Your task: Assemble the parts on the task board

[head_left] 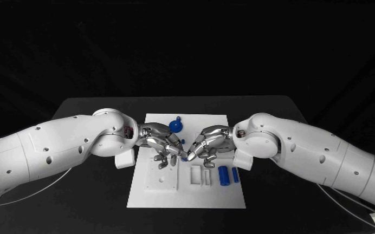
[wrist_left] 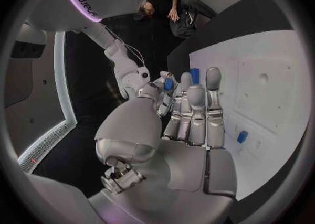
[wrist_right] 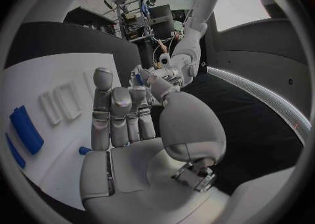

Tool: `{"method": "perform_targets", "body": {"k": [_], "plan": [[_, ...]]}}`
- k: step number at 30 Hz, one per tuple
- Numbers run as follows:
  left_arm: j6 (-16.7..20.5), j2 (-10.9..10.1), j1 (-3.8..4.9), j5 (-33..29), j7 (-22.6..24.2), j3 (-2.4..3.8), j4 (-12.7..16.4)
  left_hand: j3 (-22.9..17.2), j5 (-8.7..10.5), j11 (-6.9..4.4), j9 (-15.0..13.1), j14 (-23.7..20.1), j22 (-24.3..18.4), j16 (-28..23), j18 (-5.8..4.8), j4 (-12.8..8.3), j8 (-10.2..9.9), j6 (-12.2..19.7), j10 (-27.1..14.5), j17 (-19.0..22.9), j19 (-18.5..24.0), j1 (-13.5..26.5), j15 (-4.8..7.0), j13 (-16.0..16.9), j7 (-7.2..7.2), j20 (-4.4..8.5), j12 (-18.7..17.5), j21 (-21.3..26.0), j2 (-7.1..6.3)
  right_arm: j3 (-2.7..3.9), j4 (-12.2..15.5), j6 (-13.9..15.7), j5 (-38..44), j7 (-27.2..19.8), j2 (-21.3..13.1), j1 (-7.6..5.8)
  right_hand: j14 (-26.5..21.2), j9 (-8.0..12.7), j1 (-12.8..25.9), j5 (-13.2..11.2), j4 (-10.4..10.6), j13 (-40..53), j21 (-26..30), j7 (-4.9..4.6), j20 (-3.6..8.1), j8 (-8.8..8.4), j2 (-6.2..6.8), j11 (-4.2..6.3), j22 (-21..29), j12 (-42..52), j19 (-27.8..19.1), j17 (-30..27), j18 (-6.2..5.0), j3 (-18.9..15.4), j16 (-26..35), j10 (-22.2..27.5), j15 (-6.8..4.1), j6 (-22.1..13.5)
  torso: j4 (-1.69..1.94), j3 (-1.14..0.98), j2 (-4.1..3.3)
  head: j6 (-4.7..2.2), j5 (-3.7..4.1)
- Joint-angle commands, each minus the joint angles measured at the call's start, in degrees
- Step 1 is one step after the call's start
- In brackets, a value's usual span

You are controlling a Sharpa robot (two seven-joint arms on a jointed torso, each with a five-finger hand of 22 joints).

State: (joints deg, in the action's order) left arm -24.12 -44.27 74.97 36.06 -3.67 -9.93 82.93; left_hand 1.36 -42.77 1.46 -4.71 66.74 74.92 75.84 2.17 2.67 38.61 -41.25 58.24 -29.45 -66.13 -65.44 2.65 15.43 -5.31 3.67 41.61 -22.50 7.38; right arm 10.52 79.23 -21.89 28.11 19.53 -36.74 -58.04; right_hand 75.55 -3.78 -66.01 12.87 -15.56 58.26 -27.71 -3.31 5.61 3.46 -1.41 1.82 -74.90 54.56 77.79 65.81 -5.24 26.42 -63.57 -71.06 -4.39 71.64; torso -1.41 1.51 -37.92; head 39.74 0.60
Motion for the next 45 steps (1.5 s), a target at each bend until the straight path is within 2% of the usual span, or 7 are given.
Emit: {"method": "perform_targets", "body": {"k": [1, 9, 13, 26, 32, 38, 45], "plan": [[-1.36, 0.17, -0.02, -0.3, 0.14, 0.02, 0.2, -0.85, -0.38, -0.02, -0.72, -0.17, 0.98, 0.29, 0.76, -0.31, 1.24, -0.21, 0.56, 0.09, -0.01, -0.66, -0.29, -0.03, 0.12, -0.22, -0.4, 0.31, 0.14, 0.02, 0.17, -0.86, -0.58, -1.23, 0.15, -0.01, 0.38, -0.07, -0.01, 0.33, -0.13, 0.03, -0.2, 0.0, -0.1, 0.2, -0.31, -0.1, -1.82, 0.3, -0.38, 0.05, 0.75, 0.35, -0.24, -0.32, 0.07, 0.47, -0.03, 0.0, -0.01, -0.02, 0.02], [-1.99, 0.15, -0.02, -0.76, 0.43, 0.02, 0.26, -4.01, -0.58, -0.43, -3.5, -0.32, 1.1, 0.42, 0.62, -3.5, 4.54, -0.41, 1.82, 0.05, 0.28, -3.31, 0.05, -0.3, 0.66, 0.08, -0.79, 0.06, 1.83, 0.0, 0.23, -0.85, -0.53, -1.26, 0.19, -0.01, 0.38, -0.07, -0.01, 0.33, -0.13, 0.03, -0.2, 0.0, -0.1, 0.2, -0.31, -0.1, -1.82, 0.3, -0.38, 0.05, 0.75, 0.35, -0.24, -0.32, 0.07, 0.47, -0.02, -0.01, -0.01, 0.03, 0.03], [-2.17, 0.19, -0.02, -1.06, 0.63, 0.02, 0.28, -5.48, 0.86, -0.52, -4.97, -0.31, 1.15, 0.5, 0.59, -5.0, 5.01, -0.65, 3.1, 0.05, 0.52, -3.86, 0.12, -0.75, 0.6, 0.2, -1.64, -0.44, 2.81, -0.01, 0.28, -0.77, -0.45, -1.27, 0.23, -0.01, 0.38, -0.07, -0.01, 0.33, -0.13, 0.03, -0.2, 0.0, -0.1, 0.2, -0.31, -0.1, -1.82, 0.3, -0.38, 0.05, 0.75, 0.35, -0.24, -0.32, 0.07, 0.47, -0.02, -0.01, 0.0, 0.03, 0.05], [-2.19, 0.26, -0.02, -3.22, 1.1, 0.02, 0.32, -6.88, 1.85, -0.75, -10.94, -0.16, 1.04, 0.59, 0.62, -5.99, 6.23, -0.4, 4.33, 0.07, 0.86, -3.72, 0.25, -0.65, 0.99, 0.32, -2.63, -1.34, 3.53, -0.03, 0.29, -0.14, -0.3, -1.46, 0.38, -0.01, 0.41, -0.08, 0.0, 0.61, -0.12, 0.17, -0.37, -0.01, -0.11, 0.2, -0.24, -0.1, -1.82, 0.35, -0.43, 0.11, 0.76, 0.46, -0.28, -0.41, 0.07, 0.49, -0.02, 0.0, -0.01, 0.05, 0.2], [-1.78, 0.26, -0.01, -4.27, 1.08, 0.02, 0.28, -5.88, 2.11, -0.68, -11.33, -0.14, 0.94, 0.59, 0.58, -4.86, 5.21, -0.02, 4.07, 0.08, 0.87, -2.36, 0.11, -0.49, 1.0, 0.19, -2.65, -1.34, 2.79, -0.03, 0.3, 0.42, -0.29, -1.63, 0.4, -0.01, 0.4, -0.08, 0.04, 0.84, -0.12, 0.19, -0.48, 0.01, -0.09, 0.2, -0.17, -0.08, -1.83, 0.36, -0.42, 0.1, 0.75, 0.52, -0.26, -0.42, 0.07, 0.52, -0.03, -0.02, 0.0, 0.03, 0.25], [-1.73, 0.25, -0.01, -4.71, 0.81, 0.02, 0.25, -2.74, 2.58, -0.67, -10.7, -0.16, 0.76, 0.56, 0.5, -1.87, 2.77, -1.08, 3.64, 0.13, 0.49, -0.88, 0.03, -0.1, 1.13, 0.09, -2.26, -0.66, 1.25, -0.03, 0.34, 0.66, -0.29, -1.84, 0.41, -0.01, 0.42, -0.08, 0.04, 0.95, -0.11, 0.23, -0.56, 0.0, -0.09, 0.2, -0.15, -0.08, -1.84, 0.38, -0.41, 0.12, 0.75, 0.56, -0.28, -0.45, 0.06, 0.52, -0.02, -0.01, 0.0, 0.04, 0.28], [-1.86, 0.23, -0.01, -4.57, 0.19, 0.02, 0.19, -1.39, 2.54, -0.51, -10.41, -0.33, 0.79, 0.61, 0.54, -0.69, 1.58, -1.17, 3.04, 0.12, 0.35, -0.14, -0.13, 0.04, 0.92, -0.05, -2.15, -0.23, 0.35, -0.03, 0.38, 1.13, -0.54, -2.19, 0.3, -0.01, 0.46, -0.07, 0.06, 1.25, -0.11, 0.27, -0.73, 0.0, -0.07, 0.19, -0.11, -0.06, -1.86, 0.41, -0.35, 0.14, 0.75, 0.6, -0.3, -0.5, 0.03, 0.54, 0.0, -0.02, -0.02, 0.04, 0.31]]}}
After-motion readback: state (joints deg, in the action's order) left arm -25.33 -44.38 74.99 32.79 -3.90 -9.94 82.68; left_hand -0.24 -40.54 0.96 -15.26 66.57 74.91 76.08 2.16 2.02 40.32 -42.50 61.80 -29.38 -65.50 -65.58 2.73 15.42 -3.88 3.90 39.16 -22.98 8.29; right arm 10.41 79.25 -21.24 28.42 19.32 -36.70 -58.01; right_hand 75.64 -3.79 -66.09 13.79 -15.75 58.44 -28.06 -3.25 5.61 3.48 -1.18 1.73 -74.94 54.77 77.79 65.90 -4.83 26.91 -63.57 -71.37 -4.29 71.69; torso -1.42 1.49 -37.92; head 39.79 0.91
